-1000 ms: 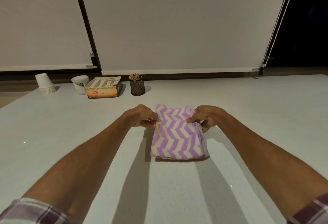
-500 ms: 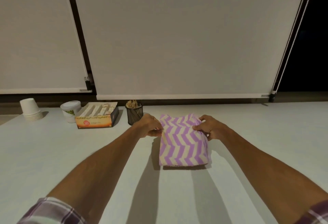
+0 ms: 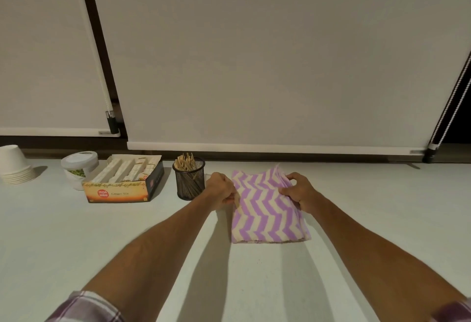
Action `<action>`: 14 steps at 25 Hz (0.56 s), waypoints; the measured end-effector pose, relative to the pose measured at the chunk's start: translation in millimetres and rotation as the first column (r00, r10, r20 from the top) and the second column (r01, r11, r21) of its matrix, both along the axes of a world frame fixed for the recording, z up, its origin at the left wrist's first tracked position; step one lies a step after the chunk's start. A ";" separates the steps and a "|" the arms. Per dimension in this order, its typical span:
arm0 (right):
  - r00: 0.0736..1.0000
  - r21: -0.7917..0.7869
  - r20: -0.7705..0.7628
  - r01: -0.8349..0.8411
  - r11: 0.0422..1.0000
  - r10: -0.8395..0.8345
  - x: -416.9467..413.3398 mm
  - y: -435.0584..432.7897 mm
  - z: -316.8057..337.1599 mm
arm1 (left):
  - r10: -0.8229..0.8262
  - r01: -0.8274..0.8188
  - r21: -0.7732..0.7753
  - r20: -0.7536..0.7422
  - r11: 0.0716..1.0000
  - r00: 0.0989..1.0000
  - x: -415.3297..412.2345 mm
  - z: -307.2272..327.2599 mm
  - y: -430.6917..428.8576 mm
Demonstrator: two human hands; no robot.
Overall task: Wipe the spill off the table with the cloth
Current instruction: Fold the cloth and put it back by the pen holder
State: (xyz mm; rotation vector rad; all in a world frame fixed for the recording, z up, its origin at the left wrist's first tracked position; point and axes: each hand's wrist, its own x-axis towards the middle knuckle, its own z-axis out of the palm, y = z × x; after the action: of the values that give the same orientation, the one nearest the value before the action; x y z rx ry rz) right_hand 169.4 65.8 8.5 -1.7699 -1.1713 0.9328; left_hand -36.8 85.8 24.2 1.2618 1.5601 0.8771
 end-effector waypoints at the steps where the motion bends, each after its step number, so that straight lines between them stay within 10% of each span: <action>1: 1.000 0.028 0.017 0.013 1.000 -0.013 0.1 5.8 -2.7 | 0.020 -0.020 0.011 0.003 1.000 1.000 2.0 -4.3 5.1; 8: 0.826 0.115 0.563 -0.113 0.987 0.028 -14.5 10.1 -30.7 | 0.096 0.128 0.403 -0.493 0.906 0.865 8.8 -37.0 5.7; 11: 0.584 -0.106 0.764 -0.306 0.946 0.275 -21.8 2.0 -45.1 | -0.059 0.402 0.275 -0.760 0.873 0.647 13.0 -48.9 -9.3; 14: 0.577 -0.036 0.797 -0.250 0.968 0.178 -20.9 -7.6 -35.2 | -0.080 0.447 0.220 -0.825 0.867 0.560 6.9 -45.8 -20.4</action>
State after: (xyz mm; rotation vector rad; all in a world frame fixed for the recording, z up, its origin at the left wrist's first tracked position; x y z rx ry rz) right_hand 148.5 58.2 -26.7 -2.0662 -1.9938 0.1350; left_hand -29.9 65.5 -21.6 2.3886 1.7980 0.4225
